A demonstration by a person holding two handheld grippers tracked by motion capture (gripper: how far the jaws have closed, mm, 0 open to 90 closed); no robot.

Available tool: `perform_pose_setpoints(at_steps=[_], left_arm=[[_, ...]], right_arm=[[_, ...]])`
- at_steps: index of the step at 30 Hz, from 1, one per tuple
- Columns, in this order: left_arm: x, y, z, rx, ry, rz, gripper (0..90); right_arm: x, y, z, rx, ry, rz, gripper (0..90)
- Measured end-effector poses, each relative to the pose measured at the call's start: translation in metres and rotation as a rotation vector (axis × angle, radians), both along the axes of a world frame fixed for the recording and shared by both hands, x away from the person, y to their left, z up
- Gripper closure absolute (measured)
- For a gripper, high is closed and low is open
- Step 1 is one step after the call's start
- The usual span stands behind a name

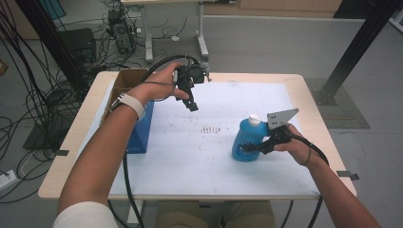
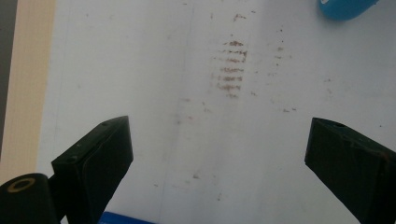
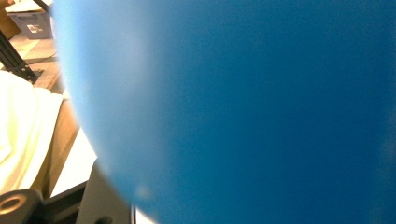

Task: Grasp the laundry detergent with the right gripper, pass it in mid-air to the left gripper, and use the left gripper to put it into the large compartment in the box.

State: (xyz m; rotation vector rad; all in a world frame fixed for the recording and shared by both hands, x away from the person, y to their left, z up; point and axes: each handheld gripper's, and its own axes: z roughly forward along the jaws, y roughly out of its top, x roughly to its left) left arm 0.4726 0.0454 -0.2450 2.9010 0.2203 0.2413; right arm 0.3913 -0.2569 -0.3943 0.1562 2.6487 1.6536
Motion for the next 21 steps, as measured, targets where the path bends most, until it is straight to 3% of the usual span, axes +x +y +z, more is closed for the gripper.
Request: perform_pose_setpoints(at_steps=[21], left_arm=[[-0.023,0.002,0.019,-0.019,0.004,0.002,7.8]], right_arm=[[-0.002,0.007,0.030,-0.020,-0.013,0.006,43.5]])
